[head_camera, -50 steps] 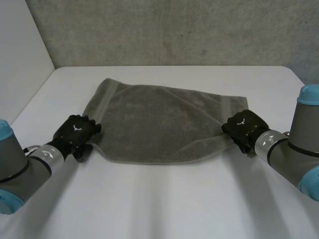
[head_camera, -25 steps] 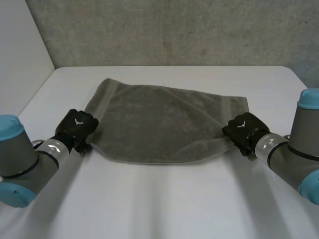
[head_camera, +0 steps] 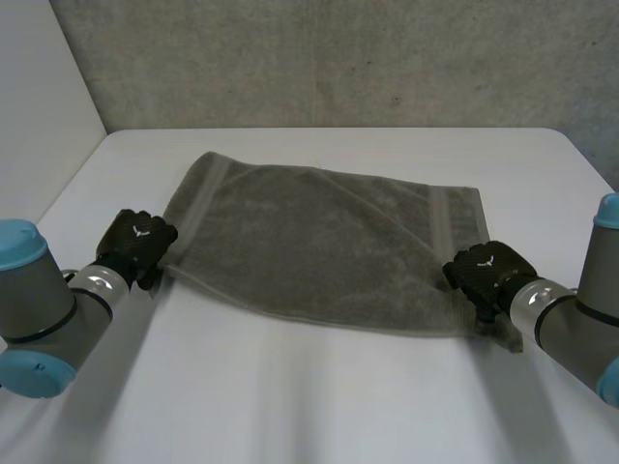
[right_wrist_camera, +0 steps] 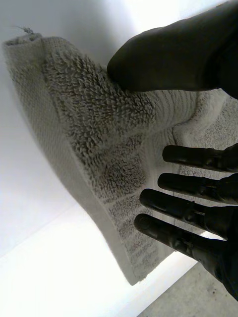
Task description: Fold the towel.
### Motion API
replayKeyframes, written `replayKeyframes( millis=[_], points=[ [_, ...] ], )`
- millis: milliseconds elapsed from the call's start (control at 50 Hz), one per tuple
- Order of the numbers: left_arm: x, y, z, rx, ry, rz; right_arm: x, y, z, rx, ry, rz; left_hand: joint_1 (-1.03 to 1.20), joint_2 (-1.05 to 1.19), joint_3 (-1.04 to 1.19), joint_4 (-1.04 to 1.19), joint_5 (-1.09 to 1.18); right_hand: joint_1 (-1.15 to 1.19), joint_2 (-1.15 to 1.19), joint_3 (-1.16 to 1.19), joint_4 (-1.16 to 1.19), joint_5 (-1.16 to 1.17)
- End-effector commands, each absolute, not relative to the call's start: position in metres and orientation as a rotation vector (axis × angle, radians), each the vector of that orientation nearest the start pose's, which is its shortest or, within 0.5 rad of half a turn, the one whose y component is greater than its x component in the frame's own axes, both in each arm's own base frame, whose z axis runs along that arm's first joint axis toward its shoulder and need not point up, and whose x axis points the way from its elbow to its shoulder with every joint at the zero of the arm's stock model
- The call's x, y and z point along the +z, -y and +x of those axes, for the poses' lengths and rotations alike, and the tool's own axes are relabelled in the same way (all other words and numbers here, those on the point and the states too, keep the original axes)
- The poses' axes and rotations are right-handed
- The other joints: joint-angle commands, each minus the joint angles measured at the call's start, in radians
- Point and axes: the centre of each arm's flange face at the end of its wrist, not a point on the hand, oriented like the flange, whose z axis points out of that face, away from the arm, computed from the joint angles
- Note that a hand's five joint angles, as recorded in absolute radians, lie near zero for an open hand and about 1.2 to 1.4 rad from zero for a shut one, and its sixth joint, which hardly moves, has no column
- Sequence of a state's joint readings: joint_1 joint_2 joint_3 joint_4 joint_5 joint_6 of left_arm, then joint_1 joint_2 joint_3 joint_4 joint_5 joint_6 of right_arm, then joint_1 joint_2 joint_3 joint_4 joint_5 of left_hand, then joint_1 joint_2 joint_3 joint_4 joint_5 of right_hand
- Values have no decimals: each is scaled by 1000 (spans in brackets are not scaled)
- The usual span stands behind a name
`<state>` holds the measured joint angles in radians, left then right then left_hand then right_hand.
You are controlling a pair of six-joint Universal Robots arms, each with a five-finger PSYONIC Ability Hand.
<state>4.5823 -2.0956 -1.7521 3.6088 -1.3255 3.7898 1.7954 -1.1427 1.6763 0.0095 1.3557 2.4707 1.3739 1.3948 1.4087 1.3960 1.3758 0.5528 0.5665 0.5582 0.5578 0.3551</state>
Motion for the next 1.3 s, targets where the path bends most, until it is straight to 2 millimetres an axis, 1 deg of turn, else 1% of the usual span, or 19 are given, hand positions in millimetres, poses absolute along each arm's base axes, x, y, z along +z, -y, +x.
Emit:
replayKeyframes(
  millis=[20,40,60,140,160,180,220,280,320,360,460,500,580,600,620,700,840,960,1300],
  points=[
    [127,325,-201,-1884,-2092,1106,164,273,204,-1664,-2395,-1302,-98,-119,-132,-120,-274,-42,-56,-48,-47,-19],
    [127,325,-201,-1884,-2092,1106,172,272,201,-1696,-2373,-1294,-98,-119,-132,-120,-274,-51,-65,-56,-56,-28],
    [132,326,-201,-1904,-2088,1093,179,271,198,-1715,-2355,-1288,-95,-116,-129,-117,-271,-48,-62,-53,-53,-25],
    [141,324,-202,-1957,-2131,1036,182,267,192,-1712,-2350,-1287,-92,-113,-127,-114,-268,-39,-53,-45,-44,-16],
    [141,324,-202,-1957,-2131,1036,180,262,191,-1688,-2350,-1292,-92,-113,-127,-114,-268,-36,-50,-42,-41,-13],
    [144,324,-202,-1972,-2153,1011,180,262,191,-1688,-2350,-1292,-92,-113,-127,-114,-268,-36,-50,-42,-41,-13],
    [145,323,-202,-1980,-2180,990,173,253,189,-1631,-2362,-1299,-92,-113,-127,-114,-268,-28,-41,-33,-33,-4],
    [145,322,-202,-1983,-2237,958,171,251,185,-1620,-2381,-1291,-92,-113,-127,-114,-268,-25,-38,-30,-30,-1],
    [146,322,-202,-1980,-2263,944,164,250,176,-1597,-2421,-1285,-89,-110,-124,-111,-265,-22,-35,-27,-27,2],
    [146,321,-202,-1971,-2291,934,160,248,173,-1580,-2429,-1298,-86,-107,-121,-108,-262,-22,-35,-27,-27,2],
    [152,324,-202,-1947,-2391,875,151,240,170,-1539,-2393,-1345,-48,-69,-83,-70,-224,-30,-44,-36,-35,-7],
    [154,325,-201,-1944,-2416,859,148,239,168,-1535,-2386,-1345,-45,-66,-80,-67,-221,-36,-50,-42,-41,-13],
    [156,327,-200,-1932,-2469,813,142,243,165,-1601,-2367,-1319,-39,-60,-74,-61,-215,-36,-50,-42,-41,-13],
    [158,328,-199,-1931,-2490,790,141,246,165,-1640,-2352,-1324,-36,-57,-71,-58,-212,-33,-47,-39,-38,-10],
    [158,329,-198,-1933,-2505,771,141,246,165,-1641,-2352,-1324,-36,-57,-71,-58,-212,-33,-47,-39,-38,-10],
    [158,329,-198,-1938,-2514,764,141,250,166,-1691,-2331,-1328,-39,-60,-74,-61,-215,-10,-24,-15,-15,13],
    [156,328,-198,-1925,-2526,764,140,258,167,-1694,-2332,-1299,-39,-60,-74,-61,-215,8,-6,2,3,31],
    [155,327,-198,-1923,-2528,764,140,264,168,-1683,-2338,-1222,-39,-60,-74,-61,-215,8,-6,2,3,31],
    [154,327,-197,-1921,-2527,767,128,262,183,-1609,-2306,-1237,-42,-63,-77,-64,-218,58,44,52,53,81]
  ],
)
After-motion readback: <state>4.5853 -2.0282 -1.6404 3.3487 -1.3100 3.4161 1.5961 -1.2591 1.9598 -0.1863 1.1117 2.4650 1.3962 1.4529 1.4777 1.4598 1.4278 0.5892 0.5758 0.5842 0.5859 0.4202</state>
